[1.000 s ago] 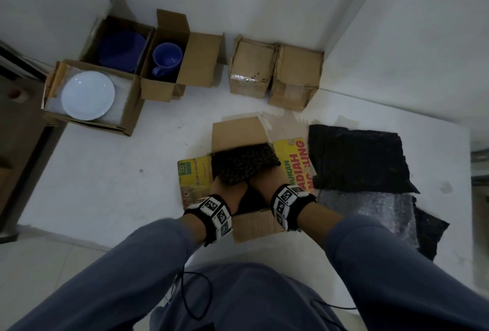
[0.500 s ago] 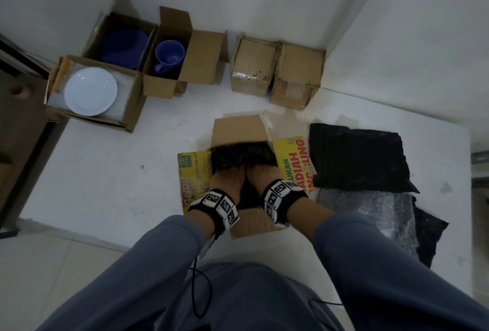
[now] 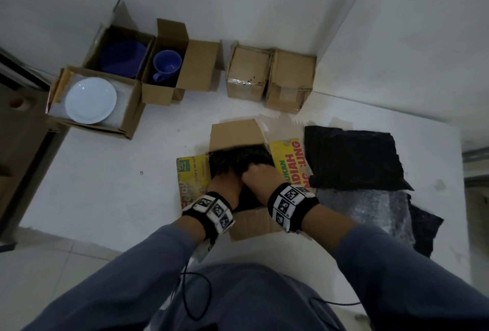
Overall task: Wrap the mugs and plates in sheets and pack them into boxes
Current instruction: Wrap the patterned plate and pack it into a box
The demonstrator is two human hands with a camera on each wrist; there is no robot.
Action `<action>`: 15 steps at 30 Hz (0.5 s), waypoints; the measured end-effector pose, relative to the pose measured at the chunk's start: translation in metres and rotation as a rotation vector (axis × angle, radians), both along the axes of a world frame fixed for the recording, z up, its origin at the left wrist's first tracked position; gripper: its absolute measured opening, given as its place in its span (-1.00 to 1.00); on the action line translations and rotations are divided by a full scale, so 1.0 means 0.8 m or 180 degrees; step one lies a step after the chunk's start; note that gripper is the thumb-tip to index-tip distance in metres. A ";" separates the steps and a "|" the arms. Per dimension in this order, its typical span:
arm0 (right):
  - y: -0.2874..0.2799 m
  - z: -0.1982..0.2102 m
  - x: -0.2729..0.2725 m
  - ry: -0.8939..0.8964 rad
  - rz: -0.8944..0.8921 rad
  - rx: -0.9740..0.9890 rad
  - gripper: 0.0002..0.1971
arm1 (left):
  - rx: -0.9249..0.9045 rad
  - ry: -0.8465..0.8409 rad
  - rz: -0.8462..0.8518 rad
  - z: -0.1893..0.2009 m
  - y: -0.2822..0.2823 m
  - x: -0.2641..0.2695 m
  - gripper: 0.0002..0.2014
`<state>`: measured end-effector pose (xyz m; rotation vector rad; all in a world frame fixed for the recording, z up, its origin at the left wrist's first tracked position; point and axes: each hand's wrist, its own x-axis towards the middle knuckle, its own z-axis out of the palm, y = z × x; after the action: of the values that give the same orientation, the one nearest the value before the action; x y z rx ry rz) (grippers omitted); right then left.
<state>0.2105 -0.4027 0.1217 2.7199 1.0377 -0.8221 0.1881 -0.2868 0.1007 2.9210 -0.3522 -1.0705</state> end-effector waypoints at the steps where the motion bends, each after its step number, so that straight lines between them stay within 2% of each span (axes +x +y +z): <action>1: -0.004 0.010 -0.006 -0.0214 0.0060 0.0266 -0.80 | -0.0155 0.0070 -0.0075 0.009 0.004 -0.001 -0.69; 3: -0.011 0.019 -0.016 -0.0663 0.0115 0.0790 -0.88 | -0.0548 0.0008 -0.0151 0.032 0.017 -0.004 -0.88; 4: -0.016 0.019 -0.019 -0.0946 0.0068 0.1101 -0.86 | -0.0723 -0.0185 -0.0156 0.041 0.026 -0.007 -0.88; 5: -0.020 0.019 -0.021 -0.1243 -0.0039 0.1377 -0.82 | -0.0868 -0.0528 -0.0191 0.050 0.033 -0.011 -0.85; 7: -0.026 0.022 -0.014 -0.1579 -0.0363 0.1519 -0.72 | -0.1273 -0.1505 -0.0329 0.057 0.048 -0.020 -0.89; 9: -0.028 0.020 -0.006 -0.1624 -0.0588 0.1327 -0.62 | -0.1589 -0.2330 -0.0400 0.061 0.057 -0.030 -0.91; 10: -0.027 0.016 -0.004 -0.1510 -0.0607 0.1262 -0.61 | -0.1660 -0.2516 -0.0378 0.058 0.059 -0.031 -0.93; 11: -0.026 0.012 -0.004 -0.1358 -0.0562 0.1251 -0.63 | -0.1674 -0.2529 -0.0305 0.057 0.058 -0.029 -0.90; 13: -0.023 0.002 -0.008 -0.0959 -0.0386 0.1185 -0.66 | -0.1498 -0.2158 -0.0248 0.049 0.054 -0.023 -0.68; 15: -0.021 0.000 -0.013 -0.0426 -0.0407 0.0782 -0.57 | -0.1157 -0.1774 -0.0402 0.040 0.045 -0.020 -0.60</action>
<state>0.1999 -0.4194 0.1217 3.0249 1.0055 -0.5509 0.1718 -0.2508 0.1331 2.8223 -0.6617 -0.1398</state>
